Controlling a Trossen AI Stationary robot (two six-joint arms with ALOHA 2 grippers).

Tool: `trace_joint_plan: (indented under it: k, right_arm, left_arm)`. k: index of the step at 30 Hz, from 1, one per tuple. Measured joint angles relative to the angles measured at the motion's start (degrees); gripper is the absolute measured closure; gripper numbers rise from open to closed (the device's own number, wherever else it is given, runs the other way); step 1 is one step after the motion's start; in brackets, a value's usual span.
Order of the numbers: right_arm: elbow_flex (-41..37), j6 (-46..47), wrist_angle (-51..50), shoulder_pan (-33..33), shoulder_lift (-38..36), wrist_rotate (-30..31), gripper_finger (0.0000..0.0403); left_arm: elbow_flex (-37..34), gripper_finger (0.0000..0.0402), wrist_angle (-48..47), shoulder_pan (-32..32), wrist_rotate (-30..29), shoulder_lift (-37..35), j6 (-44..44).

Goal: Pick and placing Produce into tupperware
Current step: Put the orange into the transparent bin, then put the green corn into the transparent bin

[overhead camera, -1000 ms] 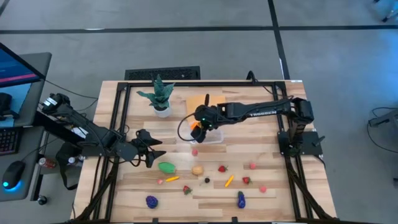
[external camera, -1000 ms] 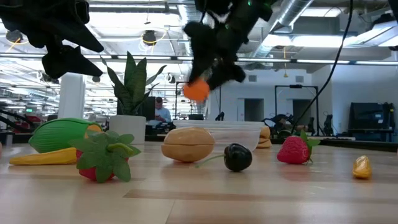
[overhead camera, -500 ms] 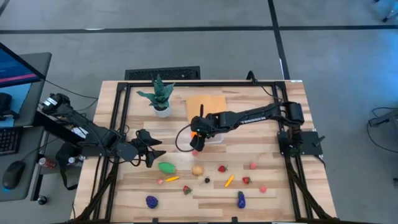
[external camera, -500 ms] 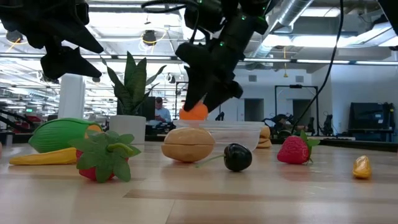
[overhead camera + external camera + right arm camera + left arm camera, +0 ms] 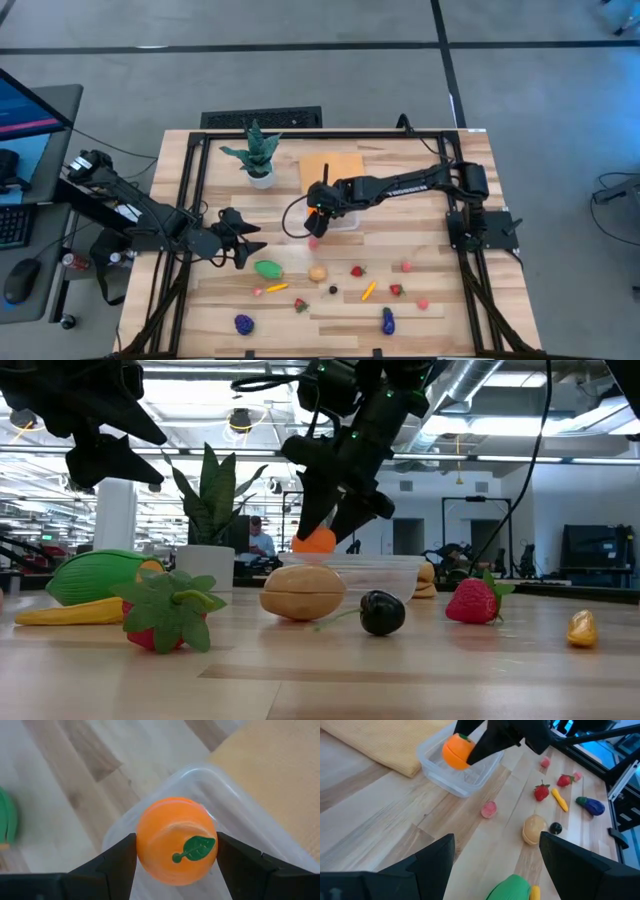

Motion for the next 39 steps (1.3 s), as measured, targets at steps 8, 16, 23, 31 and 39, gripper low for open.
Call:
trace_joint_plan:
  k: [8,16,23,31,39]
  right_arm:
    - [0.0,2.64,-1.99,-1.22,0.0,0.89,0.0162]
    - [0.0,2.33,-2.12,-1.31,0.0,0.83,0.0162]
    - [0.0,2.2,-2.1,-1.31,-0.02,0.81,0.0162]
    - [0.0,2.15,-1.19,-1.26,-0.02,0.77,0.0154]
    - [0.0,2.15,-1.18,-1.26,-0.02,0.61,0.01]
  left_arm:
    - [0.0,0.012,-0.02,0.0,-0.08,0.0,0.0]
    - [0.0,0.012,-0.19,0.0,-0.43,0.0,0.04]
    - [0.0,0.012,-0.19,0.0,-1.64,0.0,0.09]
    - [0.0,0.012,-0.21,0.0,-1.78,0.0,0.44]
    - [0.0,0.012,-0.22,0.0,-1.78,0.0,0.44]
